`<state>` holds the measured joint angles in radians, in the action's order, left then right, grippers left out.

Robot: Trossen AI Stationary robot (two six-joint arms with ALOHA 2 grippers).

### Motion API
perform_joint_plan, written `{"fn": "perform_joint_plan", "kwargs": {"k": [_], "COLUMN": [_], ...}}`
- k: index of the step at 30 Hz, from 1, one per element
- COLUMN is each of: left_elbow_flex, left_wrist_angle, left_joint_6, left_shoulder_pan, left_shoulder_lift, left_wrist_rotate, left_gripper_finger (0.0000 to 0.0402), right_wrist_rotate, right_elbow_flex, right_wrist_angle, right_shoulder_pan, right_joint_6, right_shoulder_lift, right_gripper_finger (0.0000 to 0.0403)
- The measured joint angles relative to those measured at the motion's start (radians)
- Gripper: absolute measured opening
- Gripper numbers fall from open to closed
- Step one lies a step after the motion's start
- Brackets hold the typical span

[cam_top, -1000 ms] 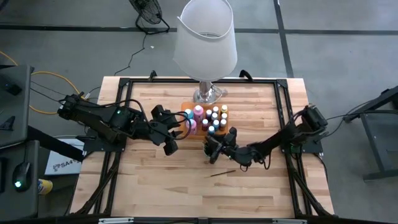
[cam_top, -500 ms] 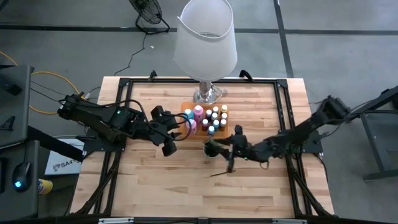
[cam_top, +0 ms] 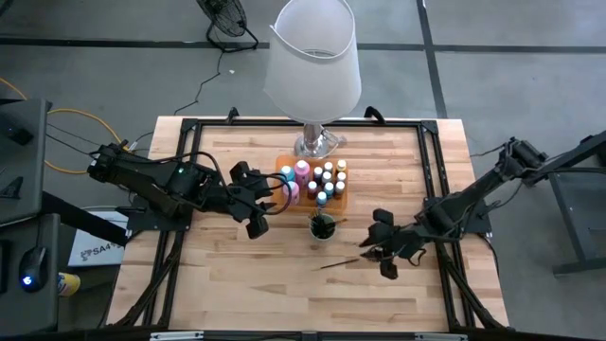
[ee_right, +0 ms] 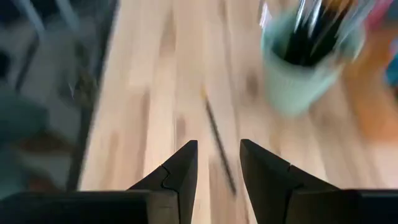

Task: Pick & Place Paint Supplies
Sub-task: Put the orange paintbrushes into the green cup

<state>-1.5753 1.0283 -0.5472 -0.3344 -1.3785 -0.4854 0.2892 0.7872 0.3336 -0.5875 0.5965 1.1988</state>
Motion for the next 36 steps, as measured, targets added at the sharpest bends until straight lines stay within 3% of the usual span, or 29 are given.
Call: {"fn": "perform_joint_plan", "kwargs": {"k": [4,13,18,23,36], "left_elbow_flex": [0.0,0.0,0.0,0.0,0.0], "left_wrist_angle": [0.0,0.0,0.0,0.0,0.0], "left_joint_6": [0.0,-0.003,-0.007,-0.008,-0.007], "left_shoulder_pan": [0.0,0.0,0.0,0.0,0.0], "left_shoulder_lift": [0.0,0.0,0.0,0.0,0.0], "left_wrist_rotate": [0.0,0.0,0.0,0.0,0.0], "left_gripper_finger": [0.0129,0.0129,0.0129,0.0129,0.0129], "right_wrist_rotate": [-0.09,-0.336,-0.341,-0.337,-0.267], "right_elbow_flex": [0.0,0.044,0.146,0.17,0.171], "right_wrist_angle": [0.118,0.142,0.222,0.247,0.179], "right_shoulder_pan": [0.001,0.071,0.092,0.105,0.105], "right_joint_6": [-0.005,-0.109,-0.249,-0.28,-0.287], "right_shoulder_lift": [0.059,0.275,0.424,0.521,0.527], "right_gripper_finger": [0.0114,0.0114,0.0114,0.0114,0.0114]}}
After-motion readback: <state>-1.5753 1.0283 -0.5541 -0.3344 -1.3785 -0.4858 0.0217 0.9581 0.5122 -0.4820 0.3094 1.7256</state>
